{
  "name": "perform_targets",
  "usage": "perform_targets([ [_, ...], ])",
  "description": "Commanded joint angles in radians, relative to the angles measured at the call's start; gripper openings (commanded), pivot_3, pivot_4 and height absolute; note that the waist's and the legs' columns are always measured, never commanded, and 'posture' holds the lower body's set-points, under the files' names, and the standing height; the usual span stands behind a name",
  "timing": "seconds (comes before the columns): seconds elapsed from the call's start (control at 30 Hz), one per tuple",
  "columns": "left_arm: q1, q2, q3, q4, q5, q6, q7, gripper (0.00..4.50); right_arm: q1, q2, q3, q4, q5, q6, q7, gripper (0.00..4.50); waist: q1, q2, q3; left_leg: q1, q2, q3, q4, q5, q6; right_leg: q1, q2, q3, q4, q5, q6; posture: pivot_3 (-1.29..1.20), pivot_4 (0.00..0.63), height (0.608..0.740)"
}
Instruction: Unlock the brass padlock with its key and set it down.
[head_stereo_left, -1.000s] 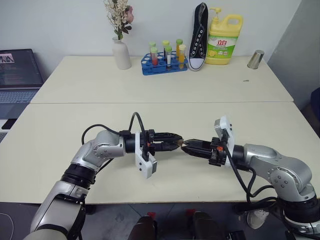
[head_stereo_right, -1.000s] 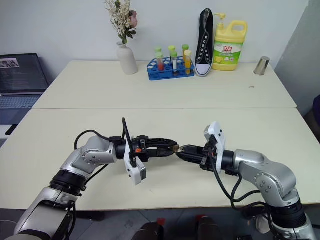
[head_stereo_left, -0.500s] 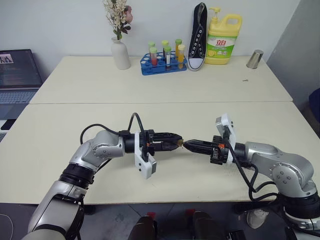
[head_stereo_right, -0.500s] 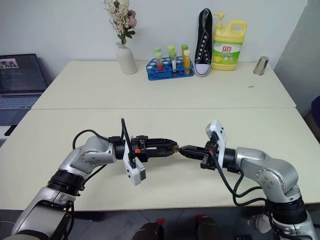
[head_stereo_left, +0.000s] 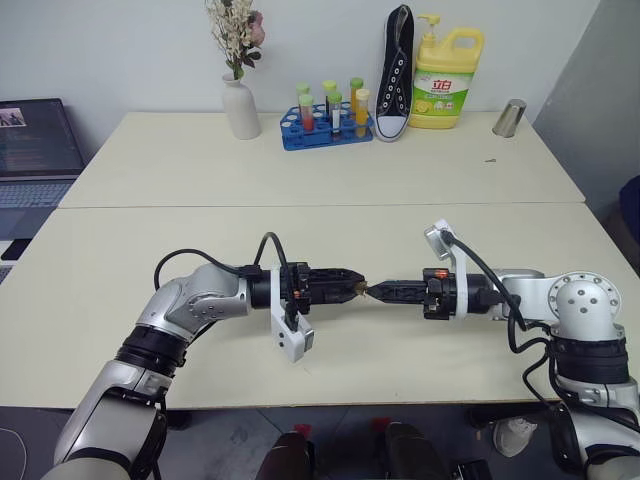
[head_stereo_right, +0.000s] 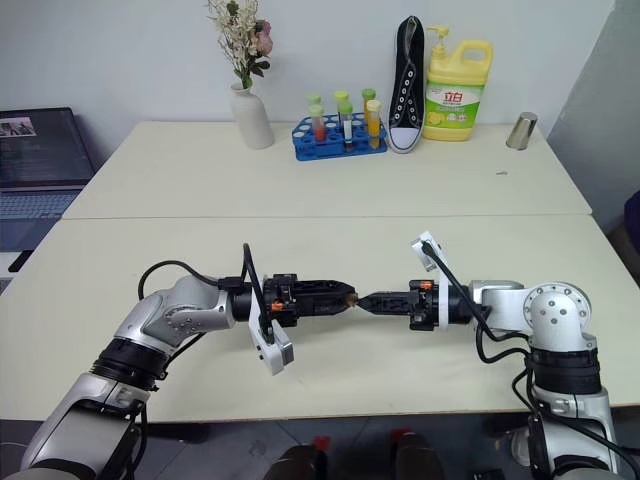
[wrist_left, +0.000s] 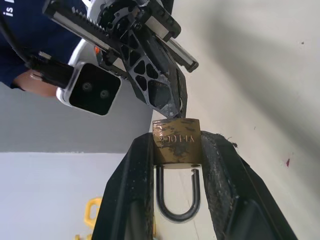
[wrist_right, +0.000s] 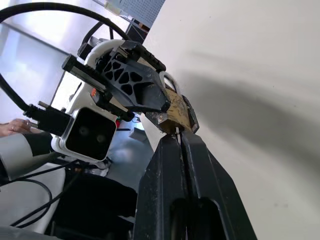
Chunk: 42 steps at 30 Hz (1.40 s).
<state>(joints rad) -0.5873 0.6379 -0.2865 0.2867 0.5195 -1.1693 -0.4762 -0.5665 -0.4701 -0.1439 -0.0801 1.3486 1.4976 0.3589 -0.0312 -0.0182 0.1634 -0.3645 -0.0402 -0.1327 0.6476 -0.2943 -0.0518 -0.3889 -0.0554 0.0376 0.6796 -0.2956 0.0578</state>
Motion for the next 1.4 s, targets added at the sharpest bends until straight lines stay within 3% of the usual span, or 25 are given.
perform_targets([
  [0.03, 0.0, 0.012, 0.005, -0.011, 0.02, -0.009, 0.03, 0.97, -0.034, 0.011, -0.028, 0.007, 0.096, 0.025, -0.031, 0.0, 0.0, 0.0, 0.0, 0.0, 0.0, 0.0, 0.0, 0.0, 0.0, 0.0, 0.0, 0.0, 0.0, 0.0, 0.0, 0.0, 0.15, 0.74],
  [0.23, 0.012, 0.019, -0.002, -0.022, 0.013, 0.009, 0.043, 0.97, -0.031, 0.004, -0.007, -0.059, 0.077, -0.007, -0.003, 0.0, 0.0, 0.0, 0.0, 0.0, 0.0, 0.0, 0.0, 0.0, 0.0, 0.0, 0.0, 0.0, 0.0, 0.0, 0.0, 0.0, 0.15, 0.74],
  [0.37, 0.014, 0.02, -0.005, -0.017, -0.004, 0.026, 0.045, 0.97, -0.002, -0.056, 0.064, -0.194, -0.049, -0.101, 0.099, 0.67, -0.001, 0.0, 0.0, 0.0, 0.0, 0.0, 0.0, 0.0, 0.0, 0.0, 0.0, 0.0, 0.0, 0.0, 0.0, 0.0, 0.15, 0.74],
  [0.5, 0.009, 0.018, -0.012, -0.009, -0.019, 0.038, 0.05, 0.97, 0.032, -0.141, 0.113, -0.265, -0.186, -0.225, 0.227, 1.58, 0.0, 0.001, 0.0, -0.001, 0.0, 0.0, 0.0, 0.0, 0.0, 0.0, 0.0, -0.001, 0.0, 0.0, 0.0, 0.0, 0.15, 0.74],
  [0.57, 0.01, 0.022, -0.015, -0.011, -0.018, 0.039, 0.053, 0.97, 0.054, -0.201, 0.162, -0.299, -0.312, -0.348, 0.304, 2.34, 0.0, 0.001, 0.0, -0.001, 0.0, 0.0, 0.0, 0.0, 0.0, 0.0, 0.0, -0.001, 0.0, 0.0, 0.0, 0.0, 0.15, 0.74],
  [0.7, 0.015, 0.024, -0.015, -0.015, -0.025, 0.047, 0.058, 0.97, 0.079, -0.19, 0.171, -0.306, -0.388, -0.445, 0.328, 3.76, -0.003, 0.001, 0.0, 0.0, 0.0, 0.0, 0.0, 0.0, 0.0, 0.0, 0.0, -0.001, 0.0, 0.0, 0.0, 0.0, 0.15, 0.74],
  [1.0, 0.014, 0.016, -0.02, -0.011, -0.022, 0.047, 0.066, 0.97, 0.11, -0.057, 0.213, -0.314, -0.464, -0.492, 0.268, 3.8, -0.001, 0.001, 0.0, -0.001, 0.0, 0.0, 0.0, 0.0, 0.0, 0.0, 0.0, 0.0, 0.0, 0.0, 0.0, 0.0, 0.15, 0.74],
  [1.33, 0.011, 0.013, -0.023, -0.009, -0.023, 0.043, 0.067, 0.97, 0.1, -0.02, 0.228, -0.281, -0.484, -0.481, 0.277, 3.8, -0.001, 0.001, 0.0, 0.0, 0.0, 0.0, 0.0, 0.0, 0.0, 0.0, 0.0, -0.001, 0.0, 0.0, 0.0, 0.0, 0.15, 0.74],
  [1.4, 0.012, 0.011, -0.025, -0.01, -0.026, 0.044, 0.066, 0.97, 0.097, -0.014, 0.23, -0.277, -0.487, -0.48, 0.276, 3.42, -0.001, 0.001, 0.0, 0.0, 0.0, 0.0, 0.0, 0.0, 0.0, -0.001, 0.0, -0.001, 0.0, 0.0, 0.0, 0.0, 0.15, 0.74],
])
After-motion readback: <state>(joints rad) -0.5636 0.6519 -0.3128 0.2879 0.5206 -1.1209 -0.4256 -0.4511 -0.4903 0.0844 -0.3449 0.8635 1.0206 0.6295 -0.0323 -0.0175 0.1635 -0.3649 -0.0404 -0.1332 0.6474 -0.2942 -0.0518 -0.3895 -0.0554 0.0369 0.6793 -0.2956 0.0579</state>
